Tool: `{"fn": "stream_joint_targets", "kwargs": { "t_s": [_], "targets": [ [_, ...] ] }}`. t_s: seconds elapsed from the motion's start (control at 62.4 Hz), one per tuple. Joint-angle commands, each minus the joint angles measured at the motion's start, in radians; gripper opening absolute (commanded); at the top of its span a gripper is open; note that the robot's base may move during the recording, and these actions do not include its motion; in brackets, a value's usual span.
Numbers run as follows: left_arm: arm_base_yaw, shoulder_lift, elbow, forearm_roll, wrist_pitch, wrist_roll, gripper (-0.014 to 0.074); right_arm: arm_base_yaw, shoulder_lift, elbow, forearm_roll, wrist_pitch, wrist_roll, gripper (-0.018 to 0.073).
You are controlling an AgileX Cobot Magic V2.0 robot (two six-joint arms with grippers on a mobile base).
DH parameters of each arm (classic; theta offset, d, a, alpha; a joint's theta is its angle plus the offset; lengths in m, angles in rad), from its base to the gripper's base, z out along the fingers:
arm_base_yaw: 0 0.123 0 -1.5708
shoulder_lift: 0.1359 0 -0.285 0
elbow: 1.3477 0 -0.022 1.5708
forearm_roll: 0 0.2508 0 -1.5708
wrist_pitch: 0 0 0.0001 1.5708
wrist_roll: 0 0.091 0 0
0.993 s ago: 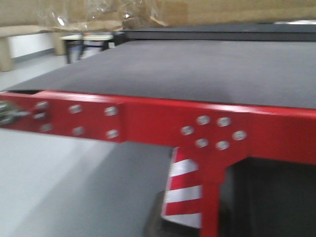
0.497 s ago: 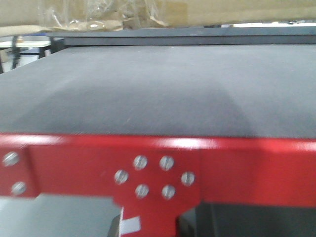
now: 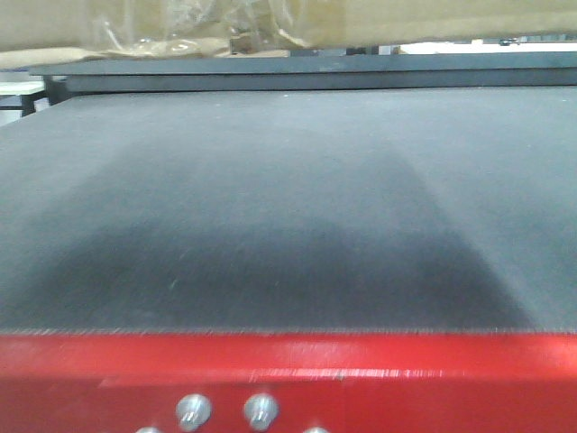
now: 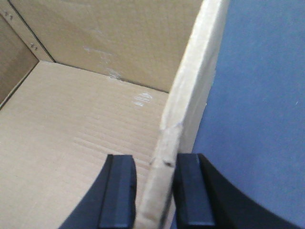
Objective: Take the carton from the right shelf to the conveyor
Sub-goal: 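Carry the carton over the grey belt and lower it with both grippers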
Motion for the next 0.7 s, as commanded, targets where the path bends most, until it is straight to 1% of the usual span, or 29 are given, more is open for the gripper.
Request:
{"fn": "stream_joint_targets", "kwargs": {
  "t_s": [0.0,0.304,0.689],
  "targets": [
    [0.012,-0.007,-0.002,0.129,0.013,0.008,-0.0018,-0.004,-0.024,-0.006,-0.018,-0.050,-0.027,-0.0066],
    [0.012,-0.007,-0.002,0.129,0.013,0.008,-0.0018,-0.004,-0.024,-0.006,-0.018,-0.136,-0.027,-0.0066],
    [0.012,-0.007,-0.002,0.129,0.013,0.008,-0.0018,-0.004,-0.024,-0.006,-0.018,-0.152,-0.027,-0.0066]
  ]
}}
